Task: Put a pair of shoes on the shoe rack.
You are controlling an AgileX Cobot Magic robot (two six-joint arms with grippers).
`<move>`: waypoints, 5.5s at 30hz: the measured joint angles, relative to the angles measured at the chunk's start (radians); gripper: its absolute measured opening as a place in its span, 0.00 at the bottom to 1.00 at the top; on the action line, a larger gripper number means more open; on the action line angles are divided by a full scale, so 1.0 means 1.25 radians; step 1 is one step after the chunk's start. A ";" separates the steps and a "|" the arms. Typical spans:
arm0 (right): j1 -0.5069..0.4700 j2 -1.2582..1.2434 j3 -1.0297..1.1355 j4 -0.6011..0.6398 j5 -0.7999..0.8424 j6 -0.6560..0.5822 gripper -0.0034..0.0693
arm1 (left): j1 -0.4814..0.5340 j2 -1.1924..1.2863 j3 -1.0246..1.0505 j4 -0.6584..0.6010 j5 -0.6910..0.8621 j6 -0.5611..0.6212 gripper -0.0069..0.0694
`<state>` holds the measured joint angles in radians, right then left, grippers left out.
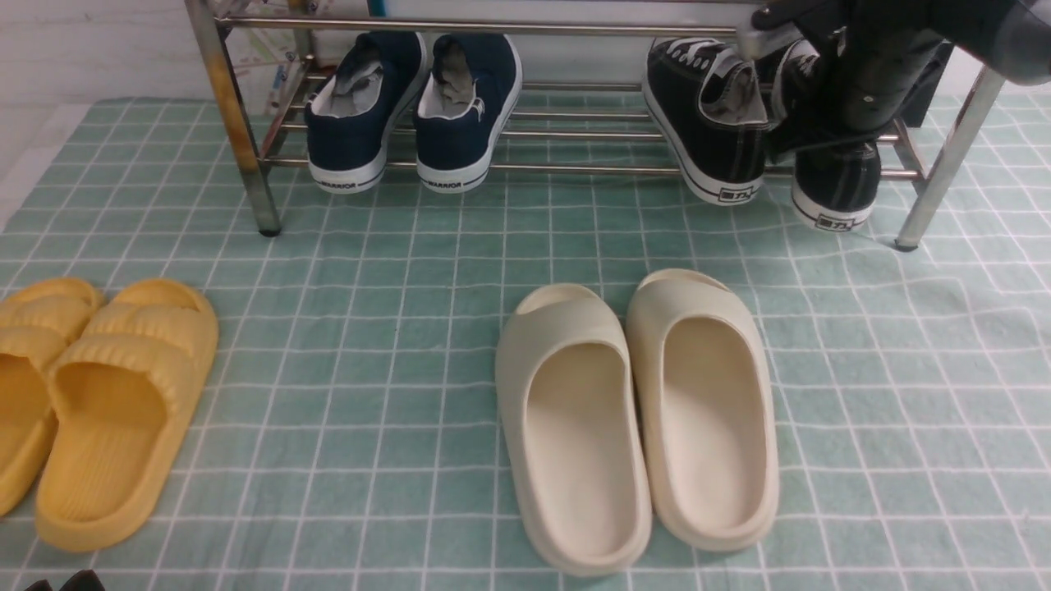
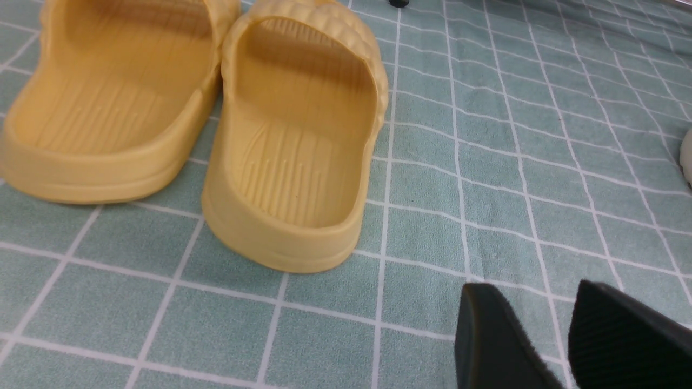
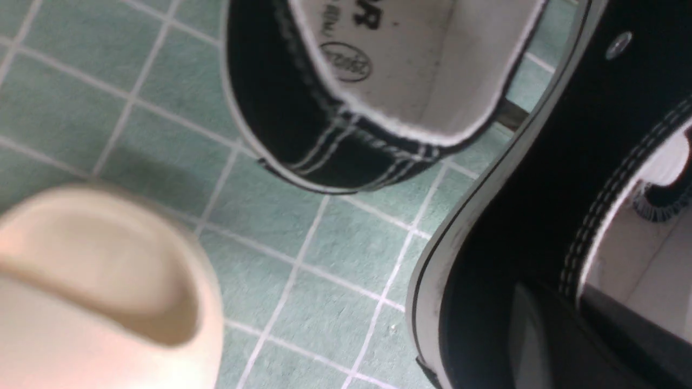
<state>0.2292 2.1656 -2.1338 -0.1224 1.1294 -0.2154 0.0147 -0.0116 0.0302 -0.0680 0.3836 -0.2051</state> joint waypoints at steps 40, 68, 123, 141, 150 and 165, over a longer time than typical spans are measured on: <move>-0.071 0.050 -0.046 0.169 -0.097 -0.168 0.28 | 0.000 0.000 0.000 0.000 0.000 0.000 0.40; -0.079 -0.465 0.228 0.223 0.097 0.016 0.06 | 0.000 0.000 0.000 0.000 0.000 0.000 0.40; -0.237 -1.670 1.648 0.135 -0.743 0.190 0.05 | 0.000 0.000 0.000 0.000 0.000 0.000 0.40; -0.250 -1.740 1.724 0.051 -0.614 0.312 0.04 | 0.000 0.000 0.000 0.000 0.001 0.000 0.40; -0.249 -1.740 1.721 0.051 -0.600 0.312 0.04 | 0.000 0.000 0.000 0.000 0.001 0.000 0.40; -0.249 -1.740 1.720 0.049 -0.599 0.312 0.05 | 0.000 0.000 0.000 0.000 0.001 0.000 0.40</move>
<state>-0.0817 -0.0098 0.0168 -0.0612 0.3811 0.1744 0.0147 -0.0116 0.0302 -0.0680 0.3845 -0.2051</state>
